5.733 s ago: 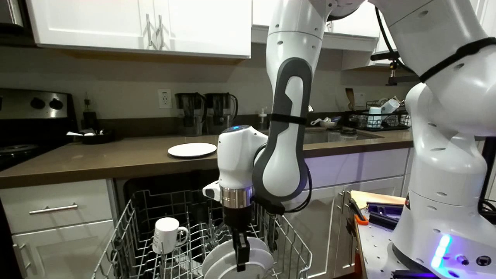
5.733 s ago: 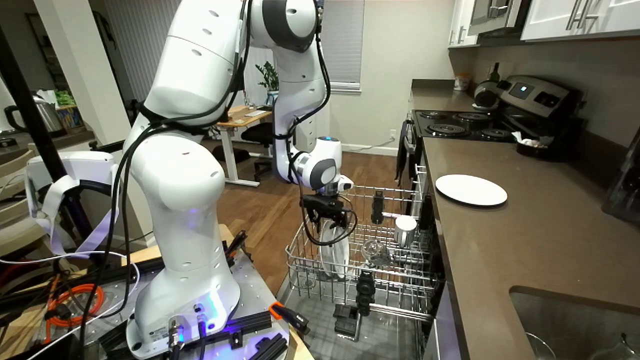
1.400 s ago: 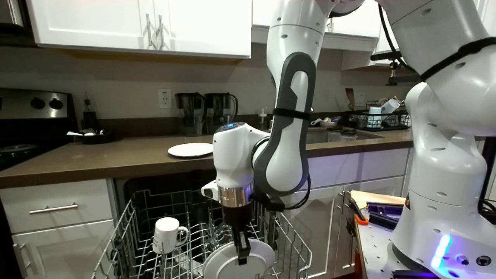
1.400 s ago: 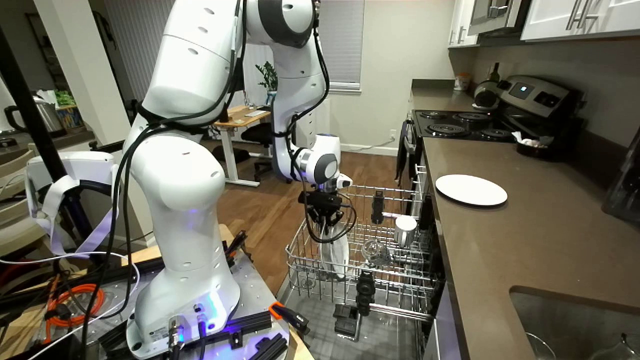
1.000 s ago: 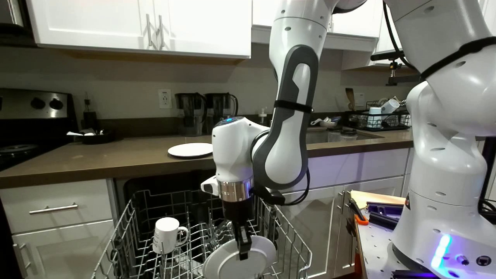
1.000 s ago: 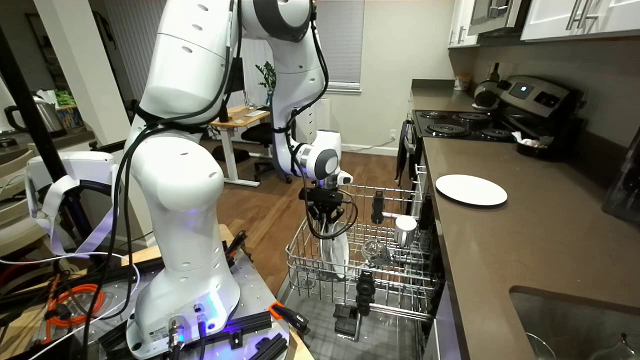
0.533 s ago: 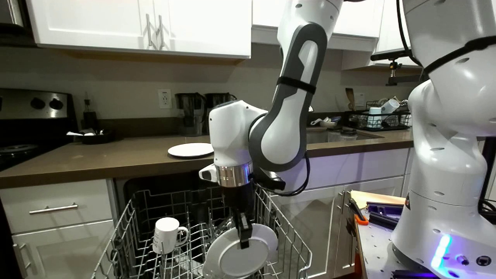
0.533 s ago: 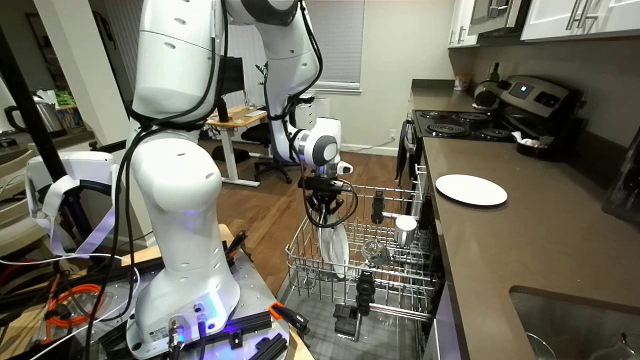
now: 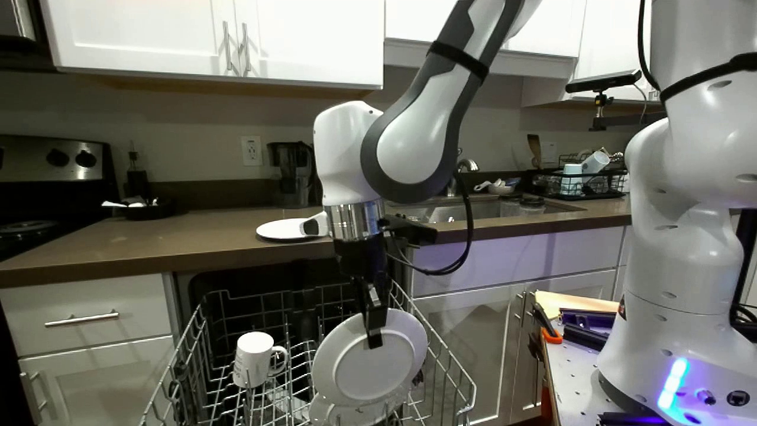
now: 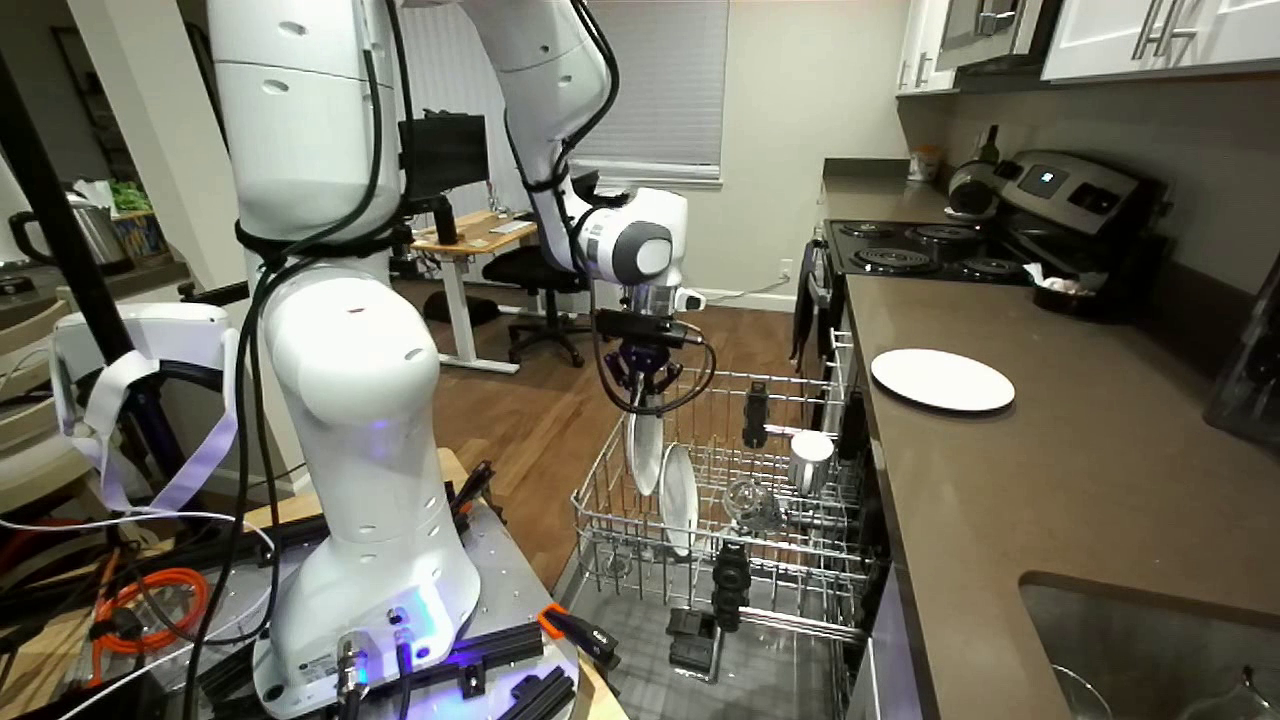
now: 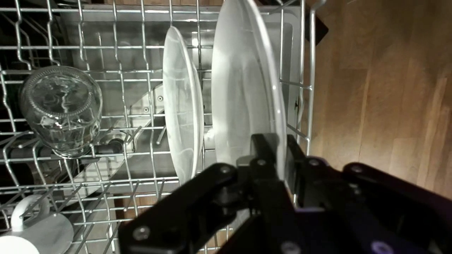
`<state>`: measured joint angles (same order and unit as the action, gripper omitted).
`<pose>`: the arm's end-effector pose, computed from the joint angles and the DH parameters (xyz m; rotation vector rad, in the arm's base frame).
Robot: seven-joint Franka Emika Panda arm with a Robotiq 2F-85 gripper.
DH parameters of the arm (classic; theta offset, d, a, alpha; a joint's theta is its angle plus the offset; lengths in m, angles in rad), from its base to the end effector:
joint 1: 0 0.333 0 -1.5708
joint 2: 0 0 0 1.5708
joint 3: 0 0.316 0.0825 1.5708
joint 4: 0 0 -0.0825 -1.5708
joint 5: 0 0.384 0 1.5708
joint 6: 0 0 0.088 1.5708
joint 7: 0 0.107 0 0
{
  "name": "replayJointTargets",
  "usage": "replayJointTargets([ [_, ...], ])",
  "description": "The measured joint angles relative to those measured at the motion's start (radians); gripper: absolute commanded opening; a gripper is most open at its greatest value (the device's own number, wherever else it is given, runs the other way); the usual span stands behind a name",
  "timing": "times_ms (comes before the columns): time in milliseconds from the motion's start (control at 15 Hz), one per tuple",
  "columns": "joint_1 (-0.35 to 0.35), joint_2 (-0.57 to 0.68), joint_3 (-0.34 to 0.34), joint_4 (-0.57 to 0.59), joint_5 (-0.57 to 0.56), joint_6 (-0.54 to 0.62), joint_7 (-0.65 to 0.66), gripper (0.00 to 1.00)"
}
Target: Remove a plate from the dishwasher and put it on top of the plate on the counter
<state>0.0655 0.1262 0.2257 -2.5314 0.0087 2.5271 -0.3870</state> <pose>0.4275 0.1306 0.2185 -2.9241 -1.0193 0.1949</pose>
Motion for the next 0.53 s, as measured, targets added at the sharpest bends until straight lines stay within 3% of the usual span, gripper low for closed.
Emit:
replayJointTargets([
  [533,0.029,-0.142,-0.025,-0.010,-0.017,-0.025,-0.001,0.09],
])
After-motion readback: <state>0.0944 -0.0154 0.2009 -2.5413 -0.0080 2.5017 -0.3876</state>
